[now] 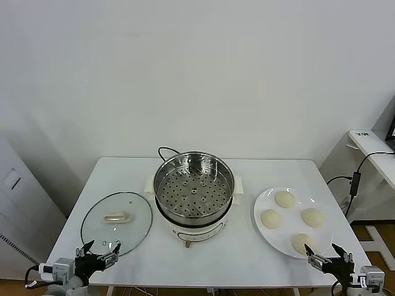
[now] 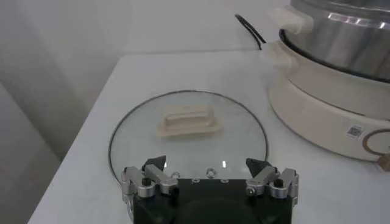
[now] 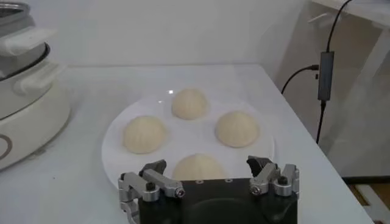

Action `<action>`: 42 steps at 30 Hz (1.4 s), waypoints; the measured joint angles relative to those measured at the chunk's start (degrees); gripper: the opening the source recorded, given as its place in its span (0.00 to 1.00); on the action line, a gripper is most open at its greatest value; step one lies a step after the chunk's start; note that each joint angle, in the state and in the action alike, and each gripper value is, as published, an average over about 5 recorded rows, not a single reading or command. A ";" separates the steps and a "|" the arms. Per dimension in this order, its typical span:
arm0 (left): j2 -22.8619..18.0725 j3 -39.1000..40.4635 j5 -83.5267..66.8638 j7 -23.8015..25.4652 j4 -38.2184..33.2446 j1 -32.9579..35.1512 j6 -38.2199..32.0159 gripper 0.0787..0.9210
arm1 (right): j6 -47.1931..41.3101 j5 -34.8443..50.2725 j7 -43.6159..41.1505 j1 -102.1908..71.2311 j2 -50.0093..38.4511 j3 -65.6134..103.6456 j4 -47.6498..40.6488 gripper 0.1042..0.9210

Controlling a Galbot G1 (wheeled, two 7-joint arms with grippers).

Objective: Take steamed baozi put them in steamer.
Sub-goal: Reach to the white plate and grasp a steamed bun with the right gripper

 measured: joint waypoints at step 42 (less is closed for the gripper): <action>-0.28 2.09 1.92 -0.22 0.19 -2.56 1.07 0.88 | 18.77 -55.99 -44.64 55.42 -21.38 -30.10 -31.04 0.88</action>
